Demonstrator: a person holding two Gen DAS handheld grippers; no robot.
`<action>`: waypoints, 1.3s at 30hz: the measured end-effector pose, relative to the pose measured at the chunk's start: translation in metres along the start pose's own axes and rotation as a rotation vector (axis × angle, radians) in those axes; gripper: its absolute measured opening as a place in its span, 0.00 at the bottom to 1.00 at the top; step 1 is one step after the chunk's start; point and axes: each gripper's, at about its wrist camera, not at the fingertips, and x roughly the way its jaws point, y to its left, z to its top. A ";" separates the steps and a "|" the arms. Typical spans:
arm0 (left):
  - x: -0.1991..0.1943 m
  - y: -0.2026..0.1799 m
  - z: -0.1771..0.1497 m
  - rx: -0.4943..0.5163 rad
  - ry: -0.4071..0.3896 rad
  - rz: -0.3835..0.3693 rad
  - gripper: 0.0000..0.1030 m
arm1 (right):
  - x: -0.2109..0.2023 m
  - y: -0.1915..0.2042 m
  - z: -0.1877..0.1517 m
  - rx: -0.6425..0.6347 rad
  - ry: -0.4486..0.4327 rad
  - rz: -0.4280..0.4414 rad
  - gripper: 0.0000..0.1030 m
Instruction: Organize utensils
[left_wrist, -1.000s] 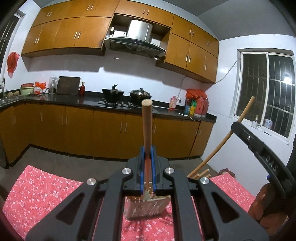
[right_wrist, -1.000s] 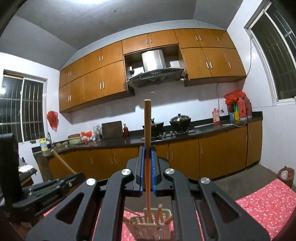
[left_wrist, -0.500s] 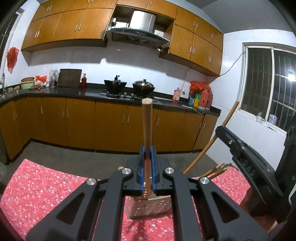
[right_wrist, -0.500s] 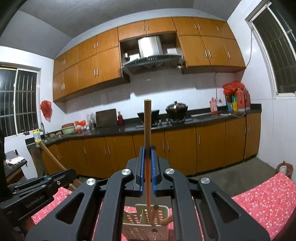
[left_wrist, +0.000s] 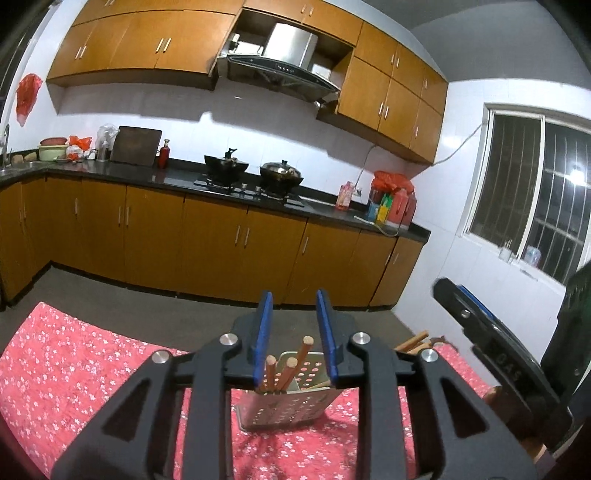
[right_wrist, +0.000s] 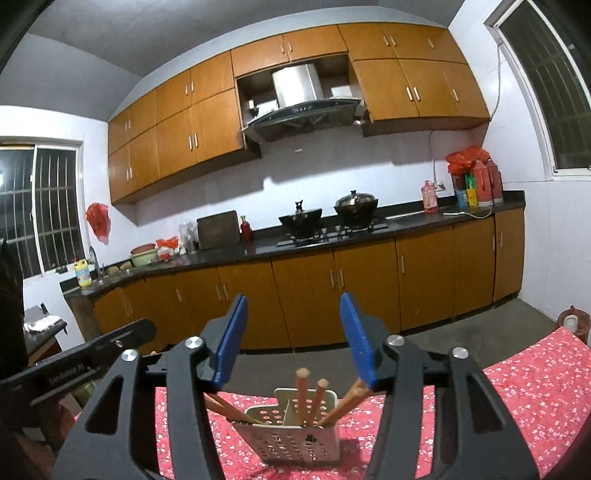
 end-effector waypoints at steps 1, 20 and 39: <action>-0.006 0.002 0.001 -0.004 -0.009 0.006 0.29 | -0.006 -0.003 0.001 0.005 -0.006 -0.006 0.59; -0.107 0.016 -0.061 0.124 -0.055 0.218 0.96 | -0.082 0.013 -0.051 -0.120 0.058 -0.136 0.98; -0.124 0.005 -0.130 0.194 0.016 0.349 0.96 | -0.108 0.027 -0.109 -0.139 0.161 -0.172 0.98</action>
